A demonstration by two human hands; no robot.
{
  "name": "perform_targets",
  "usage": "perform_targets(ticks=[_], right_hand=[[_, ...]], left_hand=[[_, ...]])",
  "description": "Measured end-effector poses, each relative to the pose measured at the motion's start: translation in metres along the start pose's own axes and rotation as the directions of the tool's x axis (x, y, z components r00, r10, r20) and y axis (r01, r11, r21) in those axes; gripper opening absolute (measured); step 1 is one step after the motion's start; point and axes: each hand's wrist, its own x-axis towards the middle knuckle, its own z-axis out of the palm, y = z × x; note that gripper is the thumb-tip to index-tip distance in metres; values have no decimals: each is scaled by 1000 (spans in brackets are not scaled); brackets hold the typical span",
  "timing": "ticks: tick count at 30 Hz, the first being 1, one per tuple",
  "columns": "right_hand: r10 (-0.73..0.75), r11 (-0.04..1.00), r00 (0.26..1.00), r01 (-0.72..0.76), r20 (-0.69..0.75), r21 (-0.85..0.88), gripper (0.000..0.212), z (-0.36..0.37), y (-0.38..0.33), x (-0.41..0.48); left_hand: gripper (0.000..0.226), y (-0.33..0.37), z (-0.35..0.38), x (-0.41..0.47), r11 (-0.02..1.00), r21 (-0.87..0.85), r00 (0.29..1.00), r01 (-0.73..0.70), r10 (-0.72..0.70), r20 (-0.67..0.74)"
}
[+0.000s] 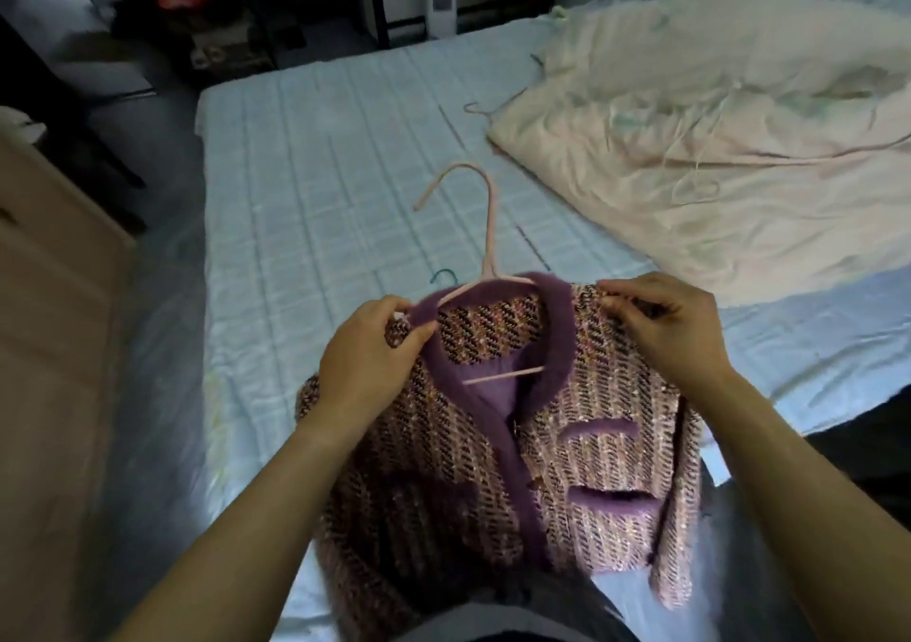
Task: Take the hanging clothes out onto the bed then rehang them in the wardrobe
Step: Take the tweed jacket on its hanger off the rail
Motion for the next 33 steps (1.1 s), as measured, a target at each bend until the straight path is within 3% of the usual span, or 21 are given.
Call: perform_targets(ticks=[7,13,15,18,22,25,27,30,33], right_hand=[[36,998,971,-22,235,-58,16,52,72,61],[69,993,914,-24,399,-118,12,97,116,102],[136,985,866,-66,481,-161,17,114,133,114],[185,979,743,-85,643,-184,43,134,150,134],[51,970,593,162,804,-181,60,154,148,139],[47,903,496,350,867,-249,64,158,129,122],[40,889,472,386,880,-247,65,153,113,103],[-43,883,464,432,885,-183,84,144,83,70],[-100,884,410,454,907,-108,85,137,52,38]], left_hand=[[29,-24,44,50,969,203,989,141,-145,8],[41,-49,81,90,868,388,942,310,-336,0],[44,-54,95,99,841,410,923,353,-386,-2],[53,-49,112,100,765,509,881,395,-472,26],[61,-39,125,76,724,515,820,458,-568,68],[69,-33,128,48,725,474,788,500,-607,97],[80,-24,127,26,726,419,779,545,-623,68],[87,-10,122,-10,734,359,786,577,-619,2],[93,-4,110,-56,709,327,759,625,-649,-44]])
